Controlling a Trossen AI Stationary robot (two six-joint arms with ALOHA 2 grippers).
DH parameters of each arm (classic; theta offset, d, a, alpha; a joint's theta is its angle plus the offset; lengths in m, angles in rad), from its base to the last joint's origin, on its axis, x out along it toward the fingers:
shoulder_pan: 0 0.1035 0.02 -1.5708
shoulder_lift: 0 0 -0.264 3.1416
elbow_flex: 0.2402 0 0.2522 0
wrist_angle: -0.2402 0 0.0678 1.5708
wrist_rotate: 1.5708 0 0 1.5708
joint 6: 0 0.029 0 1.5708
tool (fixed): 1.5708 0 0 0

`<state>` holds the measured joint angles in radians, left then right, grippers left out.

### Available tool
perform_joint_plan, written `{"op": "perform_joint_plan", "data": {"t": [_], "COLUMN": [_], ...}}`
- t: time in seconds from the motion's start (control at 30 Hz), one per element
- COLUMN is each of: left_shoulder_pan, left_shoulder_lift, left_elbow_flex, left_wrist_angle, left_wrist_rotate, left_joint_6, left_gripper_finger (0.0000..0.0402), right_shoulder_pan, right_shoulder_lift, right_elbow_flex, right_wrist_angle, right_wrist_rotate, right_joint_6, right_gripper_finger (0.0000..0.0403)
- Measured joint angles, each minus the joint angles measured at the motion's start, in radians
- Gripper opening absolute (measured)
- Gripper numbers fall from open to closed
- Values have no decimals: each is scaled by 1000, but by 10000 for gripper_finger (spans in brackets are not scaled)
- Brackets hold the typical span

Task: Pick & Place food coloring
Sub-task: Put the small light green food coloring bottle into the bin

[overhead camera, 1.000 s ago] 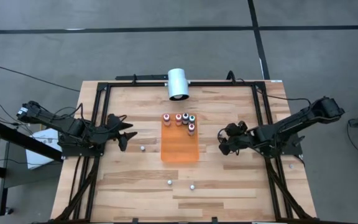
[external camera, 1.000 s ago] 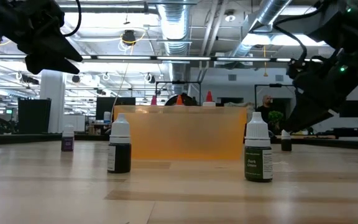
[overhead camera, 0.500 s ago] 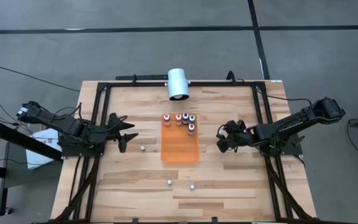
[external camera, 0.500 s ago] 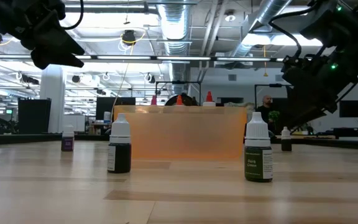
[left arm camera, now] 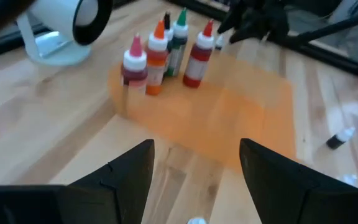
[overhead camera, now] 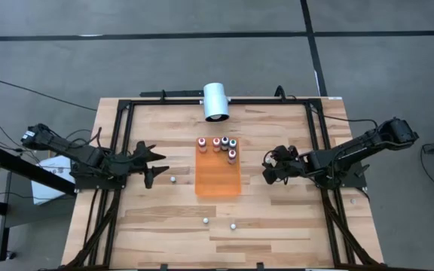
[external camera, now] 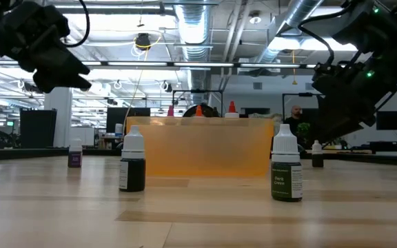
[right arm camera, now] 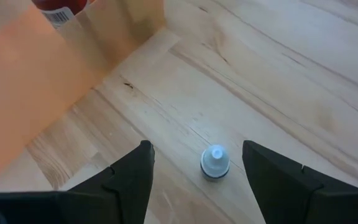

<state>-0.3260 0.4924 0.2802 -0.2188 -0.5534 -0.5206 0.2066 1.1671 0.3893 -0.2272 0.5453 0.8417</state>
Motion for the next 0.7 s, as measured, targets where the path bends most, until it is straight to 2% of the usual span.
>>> {"op": "perform_joint_plan", "data": {"t": [0.4,0.7], "left_shoulder_pan": [0,0], "left_shoulder_lift": [-119,-228], "left_elbow_flex": [1,2], "left_wrist_angle": [7,-37], "left_wrist_rotate": [56,104], "left_joint_6": [144,196], "left_gripper_finger": [228,228], "right_shoulder_pan": [0,0], "right_shoulder_lift": [0,0], "right_elbow_flex": [0,0], "right_wrist_angle": [-52,-27], "right_wrist_rotate": [32,36], "right_joint_6": [160,182], "right_gripper_finger": [234,234]}}
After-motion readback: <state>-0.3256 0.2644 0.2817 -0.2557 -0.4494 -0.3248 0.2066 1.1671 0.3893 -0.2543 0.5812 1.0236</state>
